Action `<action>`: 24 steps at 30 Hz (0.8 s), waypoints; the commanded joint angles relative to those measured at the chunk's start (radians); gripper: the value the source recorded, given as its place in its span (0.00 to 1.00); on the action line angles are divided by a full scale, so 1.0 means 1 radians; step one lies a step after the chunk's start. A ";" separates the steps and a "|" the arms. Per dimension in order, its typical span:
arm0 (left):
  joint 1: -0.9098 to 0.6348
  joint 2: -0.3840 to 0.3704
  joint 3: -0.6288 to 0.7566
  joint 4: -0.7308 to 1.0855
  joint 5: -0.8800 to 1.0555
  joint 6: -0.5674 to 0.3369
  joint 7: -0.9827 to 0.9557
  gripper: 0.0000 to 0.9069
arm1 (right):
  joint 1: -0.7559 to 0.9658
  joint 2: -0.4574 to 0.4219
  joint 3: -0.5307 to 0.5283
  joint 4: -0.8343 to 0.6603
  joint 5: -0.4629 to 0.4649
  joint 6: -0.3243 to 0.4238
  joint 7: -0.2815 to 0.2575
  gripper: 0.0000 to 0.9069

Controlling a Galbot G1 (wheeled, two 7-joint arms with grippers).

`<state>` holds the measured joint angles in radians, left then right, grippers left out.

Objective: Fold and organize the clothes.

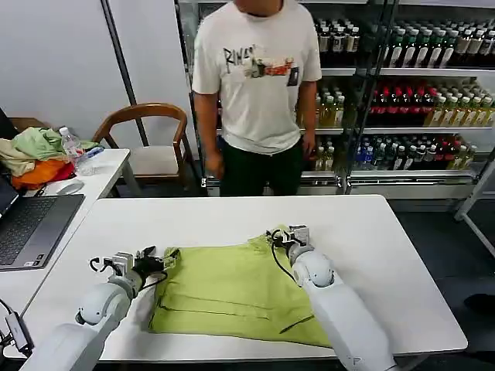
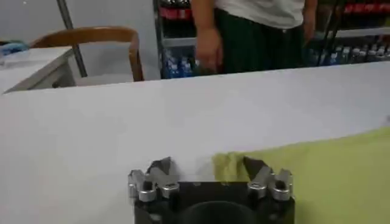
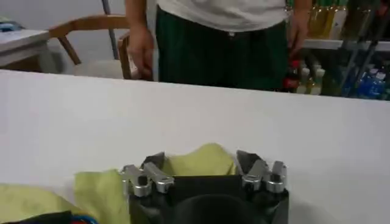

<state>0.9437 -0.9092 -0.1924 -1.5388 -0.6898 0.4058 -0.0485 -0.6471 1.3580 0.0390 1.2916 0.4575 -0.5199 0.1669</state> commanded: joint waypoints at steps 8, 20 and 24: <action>0.006 -0.011 0.012 0.012 0.000 -0.004 0.021 0.06 | 0.007 0.008 0.000 -0.026 0.016 -0.005 -0.005 0.00; 0.021 -0.019 -0.013 -0.007 -0.015 -0.067 0.048 0.06 | -0.036 -0.054 -0.009 0.172 0.075 -0.026 0.024 0.00; 0.054 -0.004 -0.038 -0.054 -0.015 -0.072 0.047 0.06 | -0.102 -0.119 0.004 0.338 0.126 -0.052 0.044 0.00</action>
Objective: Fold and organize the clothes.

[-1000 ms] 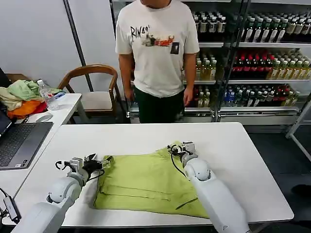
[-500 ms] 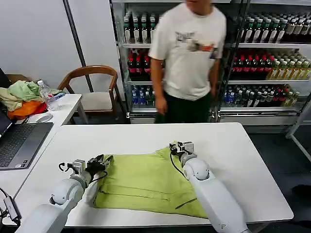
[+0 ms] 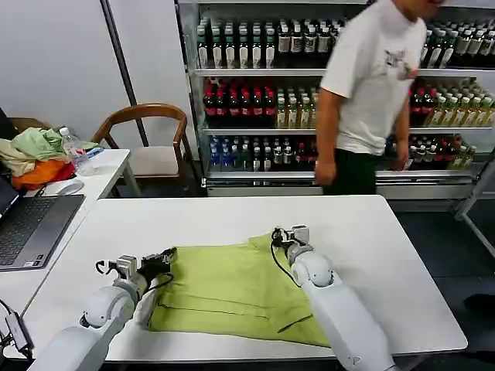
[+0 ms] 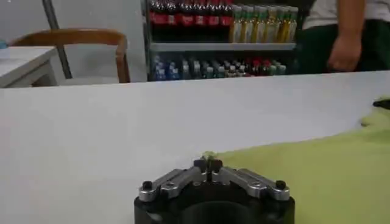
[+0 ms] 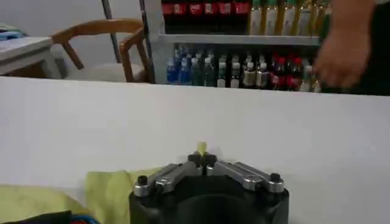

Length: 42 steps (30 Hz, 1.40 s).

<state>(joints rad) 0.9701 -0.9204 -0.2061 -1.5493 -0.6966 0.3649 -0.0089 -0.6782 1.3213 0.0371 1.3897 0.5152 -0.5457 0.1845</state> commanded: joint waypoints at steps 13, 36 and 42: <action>0.248 0.025 -0.133 -0.278 -0.013 -0.080 -0.022 0.06 | -0.388 -0.173 0.145 0.558 0.063 -0.017 0.018 0.00; 0.441 0.016 -0.210 -0.389 0.035 -0.097 -0.034 0.06 | -0.595 -0.186 0.191 0.705 -0.060 0.013 0.025 0.00; 0.453 0.021 -0.212 -0.388 0.009 -0.093 -0.033 0.04 | -0.627 -0.179 0.207 0.709 -0.067 0.012 0.022 0.00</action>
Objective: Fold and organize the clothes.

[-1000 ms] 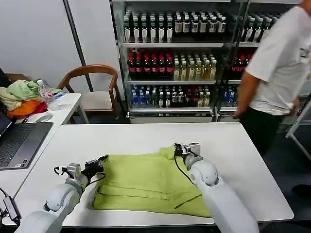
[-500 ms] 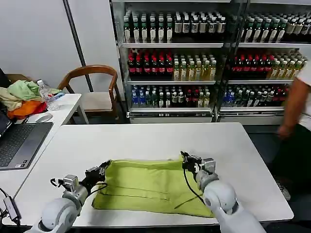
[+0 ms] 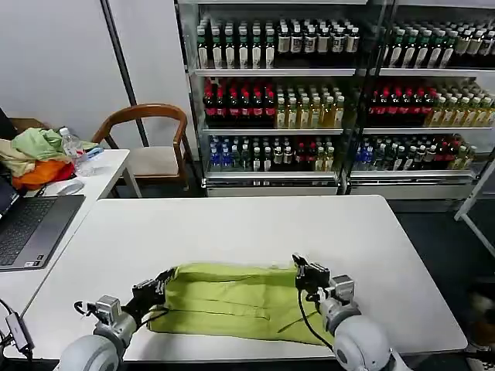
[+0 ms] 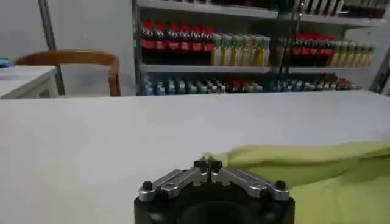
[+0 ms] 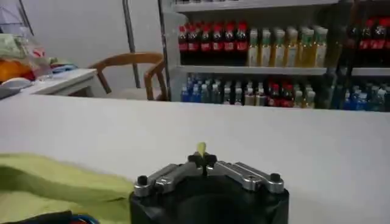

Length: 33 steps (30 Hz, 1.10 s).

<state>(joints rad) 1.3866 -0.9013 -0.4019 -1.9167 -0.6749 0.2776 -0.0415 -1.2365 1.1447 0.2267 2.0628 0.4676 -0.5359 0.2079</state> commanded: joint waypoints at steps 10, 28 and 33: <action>0.066 0.012 -0.019 -0.038 -0.016 -0.004 0.003 0.06 | -0.068 0.014 0.025 0.004 -0.048 0.004 -0.010 0.00; 0.092 0.031 -0.019 -0.047 -0.003 0.020 0.013 0.06 | -0.110 -0.004 0.006 0.000 -0.114 0.011 -0.042 0.00; 0.071 0.029 -0.012 -0.020 0.004 0.024 0.005 0.06 | -0.110 -0.004 0.006 -0.012 -0.126 0.017 -0.039 0.00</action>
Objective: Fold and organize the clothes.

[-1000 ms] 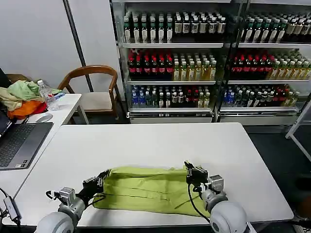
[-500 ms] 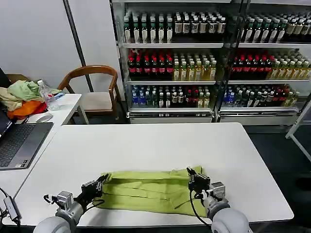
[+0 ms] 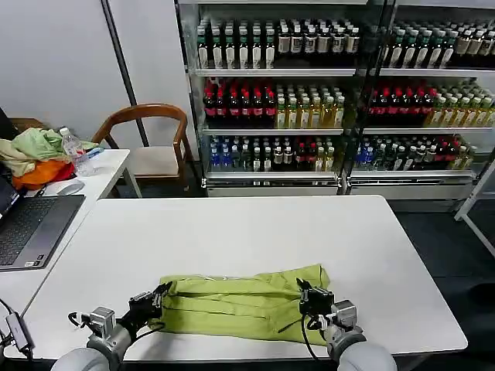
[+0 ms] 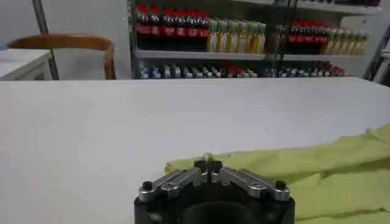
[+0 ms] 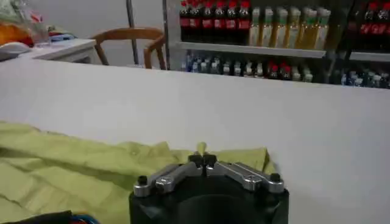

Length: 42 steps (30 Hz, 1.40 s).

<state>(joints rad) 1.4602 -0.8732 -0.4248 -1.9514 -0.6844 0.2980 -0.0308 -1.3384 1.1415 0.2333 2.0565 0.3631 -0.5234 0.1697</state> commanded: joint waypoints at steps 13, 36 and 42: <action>0.037 0.004 -0.027 -0.030 0.031 0.042 -0.032 1.00 | -0.061 -0.012 0.025 0.035 -0.020 -0.005 0.003 1.00; 0.013 -0.116 0.094 -0.086 -0.040 0.038 -0.424 1.00 | -0.225 -0.006 0.158 0.158 -0.017 0.016 -0.001 1.00; 0.010 -0.133 0.108 -0.078 -0.050 0.035 -0.432 1.00 | -0.207 -0.006 0.143 0.140 -0.026 0.018 0.002 1.00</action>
<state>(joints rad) 1.4746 -0.9727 -0.3564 -2.0339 -0.7140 0.3282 -0.3748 -1.5280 1.1367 0.3672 2.1904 0.3401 -0.5060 0.1700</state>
